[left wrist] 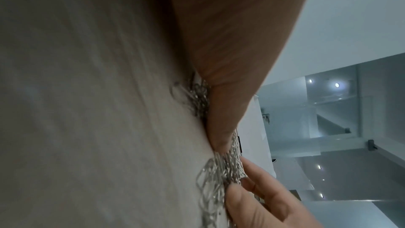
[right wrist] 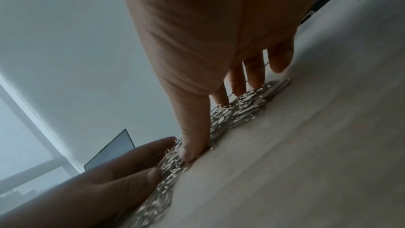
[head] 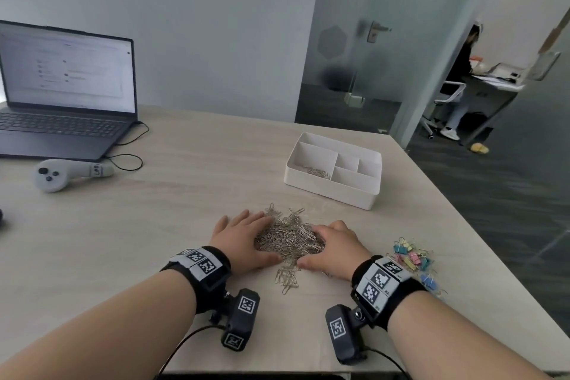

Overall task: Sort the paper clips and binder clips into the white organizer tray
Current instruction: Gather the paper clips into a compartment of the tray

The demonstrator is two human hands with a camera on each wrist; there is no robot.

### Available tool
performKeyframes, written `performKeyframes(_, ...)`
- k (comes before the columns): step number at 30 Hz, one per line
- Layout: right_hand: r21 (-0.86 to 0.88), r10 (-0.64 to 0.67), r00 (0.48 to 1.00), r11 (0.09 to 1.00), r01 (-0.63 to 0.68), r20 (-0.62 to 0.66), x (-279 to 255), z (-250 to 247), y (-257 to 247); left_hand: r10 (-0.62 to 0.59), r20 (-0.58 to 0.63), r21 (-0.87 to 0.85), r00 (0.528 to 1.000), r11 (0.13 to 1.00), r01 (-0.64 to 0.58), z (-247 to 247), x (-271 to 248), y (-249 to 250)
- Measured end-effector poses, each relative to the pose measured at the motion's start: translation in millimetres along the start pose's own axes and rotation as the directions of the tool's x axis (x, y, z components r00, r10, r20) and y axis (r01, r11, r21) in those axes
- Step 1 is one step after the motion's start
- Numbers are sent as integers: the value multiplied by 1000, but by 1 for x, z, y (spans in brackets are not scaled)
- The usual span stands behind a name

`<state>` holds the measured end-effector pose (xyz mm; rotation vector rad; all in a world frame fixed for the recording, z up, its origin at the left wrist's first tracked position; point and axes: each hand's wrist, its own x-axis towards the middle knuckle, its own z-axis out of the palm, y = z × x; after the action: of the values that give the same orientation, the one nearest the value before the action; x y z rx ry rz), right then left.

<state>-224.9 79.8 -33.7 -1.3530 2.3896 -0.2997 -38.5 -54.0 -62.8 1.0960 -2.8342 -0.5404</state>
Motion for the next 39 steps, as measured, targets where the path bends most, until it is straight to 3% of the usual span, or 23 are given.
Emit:
performKeyframes(6,95,-32,999,995,35,-34,14,-2,-3,30,-98,-57,995,998,-36,7,17,-3)
performKeyframes(13,359,0,1000,933,-7,22,31,-2,6,60,-127,-122,990,990,-76,3,33,-5)
performKeyframes(21,761,-41,993,647,-58,110,56,-13,2,62,-214,-218,975,970,-110,2,36,-7)
performKeyframes(24,836,-45,992,545,-73,116,71,-27,-8,62,-225,-214,972,970,-112,3,36,-8)
performKeyframes(28,880,-20,999,474,-32,47,101,-57,-22,58,-223,-207,973,973,-106,3,36,-8)
performKeyframes(31,862,16,997,503,61,-80,127,-77,-32,58,-212,-206,976,973,-102,3,36,-8)
performKeyframes(35,646,60,961,752,135,-271,163,-92,-37,60,-204,-184,977,978,-99,2,36,-7)
performKeyframes(37,495,58,953,863,103,-299,178,-92,-38,62,-207,-178,976,979,-100,1,36,-7)
performKeyframes(39,395,49,962,917,63,-268,188,-87,-39,63,-207,-177,976,979,-101,1,35,-7)
